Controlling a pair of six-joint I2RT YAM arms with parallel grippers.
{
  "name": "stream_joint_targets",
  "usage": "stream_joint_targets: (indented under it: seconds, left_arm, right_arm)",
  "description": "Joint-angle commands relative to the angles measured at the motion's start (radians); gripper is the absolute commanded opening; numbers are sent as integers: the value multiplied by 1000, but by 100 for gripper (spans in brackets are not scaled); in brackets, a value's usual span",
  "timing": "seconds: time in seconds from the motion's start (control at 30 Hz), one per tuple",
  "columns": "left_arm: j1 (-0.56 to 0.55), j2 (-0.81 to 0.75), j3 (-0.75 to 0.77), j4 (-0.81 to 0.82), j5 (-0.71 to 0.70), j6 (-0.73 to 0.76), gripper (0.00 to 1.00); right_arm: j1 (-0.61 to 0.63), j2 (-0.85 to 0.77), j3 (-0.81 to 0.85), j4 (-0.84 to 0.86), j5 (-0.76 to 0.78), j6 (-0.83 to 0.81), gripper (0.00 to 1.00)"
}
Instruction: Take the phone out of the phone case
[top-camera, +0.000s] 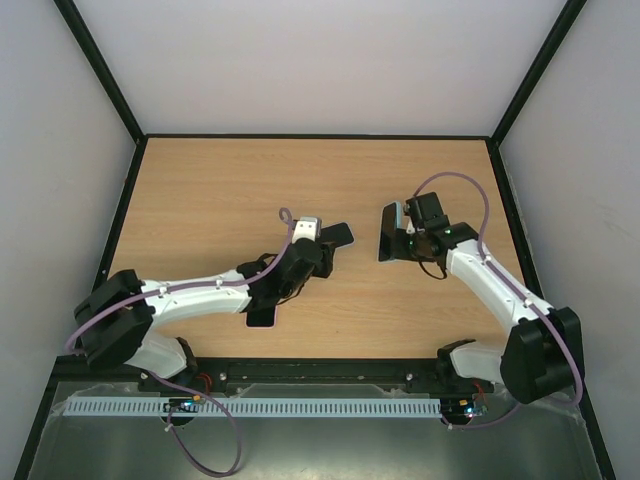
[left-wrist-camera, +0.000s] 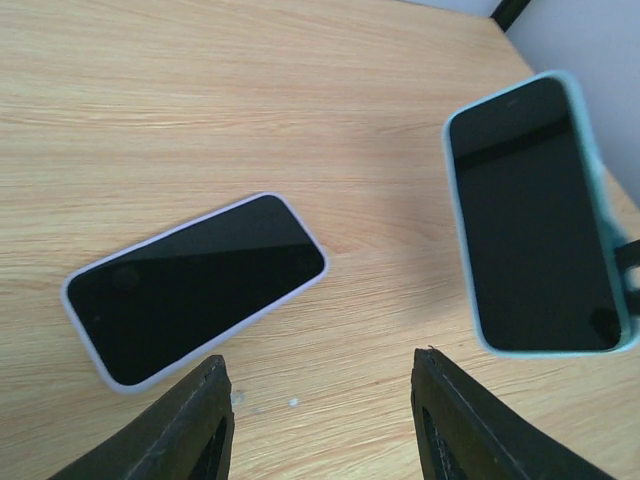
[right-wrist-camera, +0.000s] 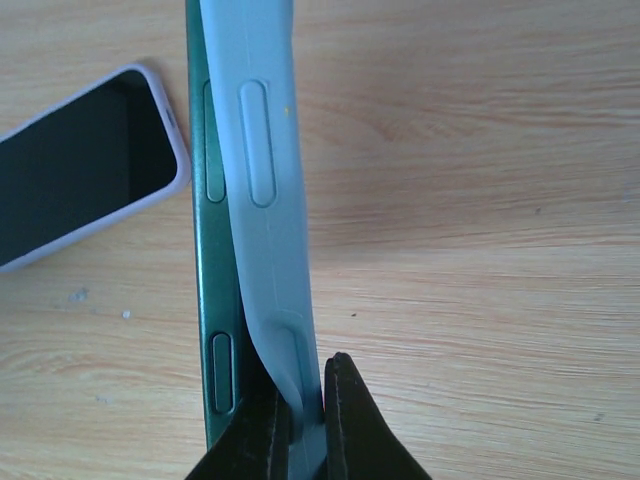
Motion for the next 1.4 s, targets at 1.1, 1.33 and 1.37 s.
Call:
stream_joint_targets:
  seconds: [1.1,1.33,1.37]
  left_arm:
    - [-253,457,198,383,-148,524,48]
    - [-253,499,217,376,-107,643,48]
    - [-253,506,224,368,-108,657,46]
  right_arm:
    - [-58,-153,-291,229,-85,294,2]
    - [-58,-99,-291,249,-116,287,2]
    - [-58,-99,-294,256,-126,290,2]
